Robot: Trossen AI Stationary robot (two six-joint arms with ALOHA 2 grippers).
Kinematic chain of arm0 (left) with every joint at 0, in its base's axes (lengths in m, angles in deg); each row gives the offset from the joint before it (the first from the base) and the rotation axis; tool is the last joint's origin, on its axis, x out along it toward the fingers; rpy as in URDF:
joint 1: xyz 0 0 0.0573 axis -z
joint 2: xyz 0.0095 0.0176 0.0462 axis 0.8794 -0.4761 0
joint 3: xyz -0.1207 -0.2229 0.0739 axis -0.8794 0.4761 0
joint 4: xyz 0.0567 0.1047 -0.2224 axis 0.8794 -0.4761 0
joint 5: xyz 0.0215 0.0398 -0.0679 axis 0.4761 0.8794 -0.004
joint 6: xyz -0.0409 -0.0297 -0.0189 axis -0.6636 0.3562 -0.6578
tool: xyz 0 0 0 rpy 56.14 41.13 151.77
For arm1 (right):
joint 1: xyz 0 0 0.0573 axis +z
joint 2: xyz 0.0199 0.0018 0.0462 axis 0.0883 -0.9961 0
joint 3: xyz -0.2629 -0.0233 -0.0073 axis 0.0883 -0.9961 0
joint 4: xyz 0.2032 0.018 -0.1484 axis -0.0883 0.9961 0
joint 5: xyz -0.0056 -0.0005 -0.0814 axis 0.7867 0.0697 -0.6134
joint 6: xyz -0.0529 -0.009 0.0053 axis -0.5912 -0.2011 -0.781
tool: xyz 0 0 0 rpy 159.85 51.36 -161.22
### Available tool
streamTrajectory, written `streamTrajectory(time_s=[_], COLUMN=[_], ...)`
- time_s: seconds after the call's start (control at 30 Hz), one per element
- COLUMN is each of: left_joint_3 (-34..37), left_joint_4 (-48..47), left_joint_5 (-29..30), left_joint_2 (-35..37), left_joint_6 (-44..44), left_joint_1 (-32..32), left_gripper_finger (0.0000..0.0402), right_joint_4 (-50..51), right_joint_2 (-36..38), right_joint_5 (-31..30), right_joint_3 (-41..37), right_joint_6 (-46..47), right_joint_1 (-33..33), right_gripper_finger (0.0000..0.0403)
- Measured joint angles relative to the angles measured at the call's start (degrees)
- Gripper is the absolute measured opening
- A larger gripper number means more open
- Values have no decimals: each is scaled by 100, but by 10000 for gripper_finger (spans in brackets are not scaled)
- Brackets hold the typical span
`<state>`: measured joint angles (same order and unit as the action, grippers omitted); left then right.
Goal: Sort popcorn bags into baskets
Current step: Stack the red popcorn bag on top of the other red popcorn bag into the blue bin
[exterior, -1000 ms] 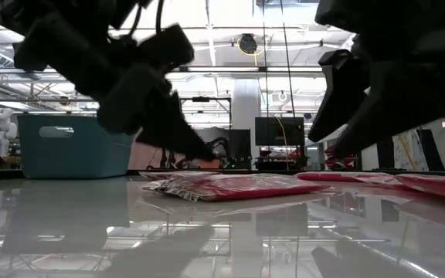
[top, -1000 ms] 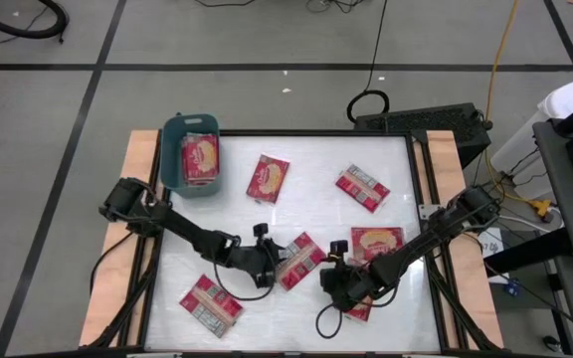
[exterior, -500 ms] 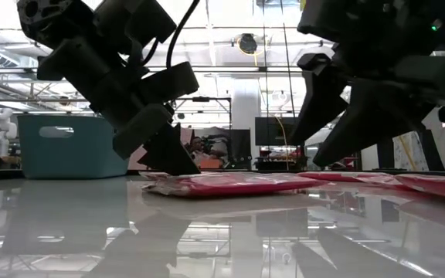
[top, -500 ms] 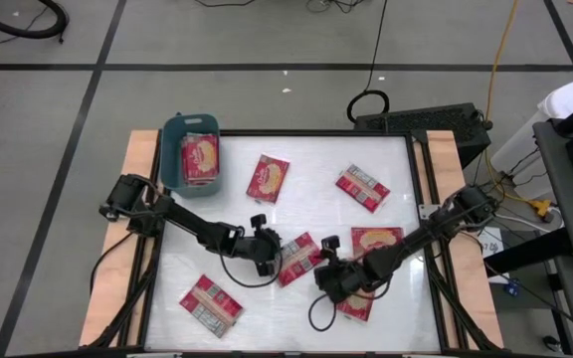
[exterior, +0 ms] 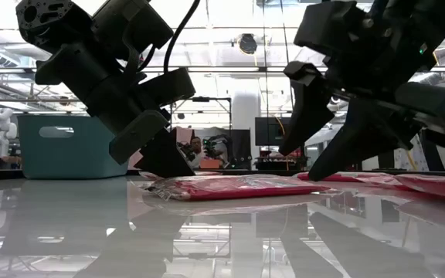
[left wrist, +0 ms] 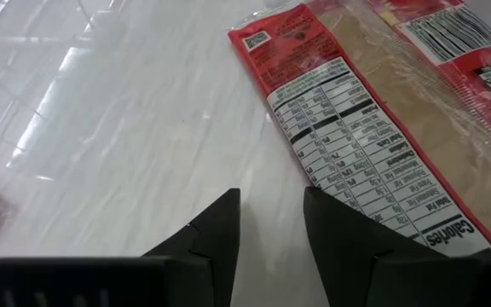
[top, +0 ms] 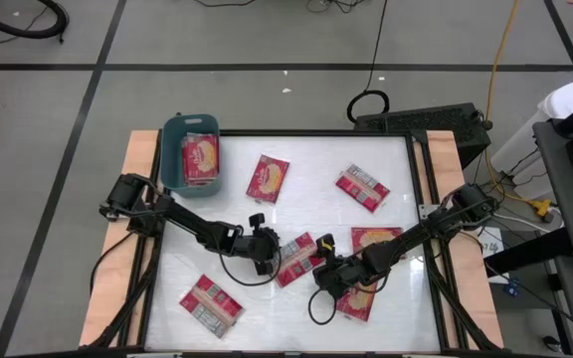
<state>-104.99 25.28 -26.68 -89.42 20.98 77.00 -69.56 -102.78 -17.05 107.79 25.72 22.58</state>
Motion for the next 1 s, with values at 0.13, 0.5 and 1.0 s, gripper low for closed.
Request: streamTrajectory(time_s=[0.13,0.5,1.0], left_joint_3=[2,12,-12], left_joint_4=[-34,222,740], left_joint_5=[20,-336,-313], left_joint_2=[68,277,-491], left_joint_6=[0,414,58], left_joint_1=[1,5,-14], left_gripper_finger=[136,136,136], right_joint_4=[-94,-100,-121], right_joint_2=[0,0,-32], right_joint_5=[20,29,330], right_joint_3=[-109,-152,-156], right_joint_6=[26,86,-407], right_joint_1=[-32,-32,-214], right_gripper_finger=[240,240,240])
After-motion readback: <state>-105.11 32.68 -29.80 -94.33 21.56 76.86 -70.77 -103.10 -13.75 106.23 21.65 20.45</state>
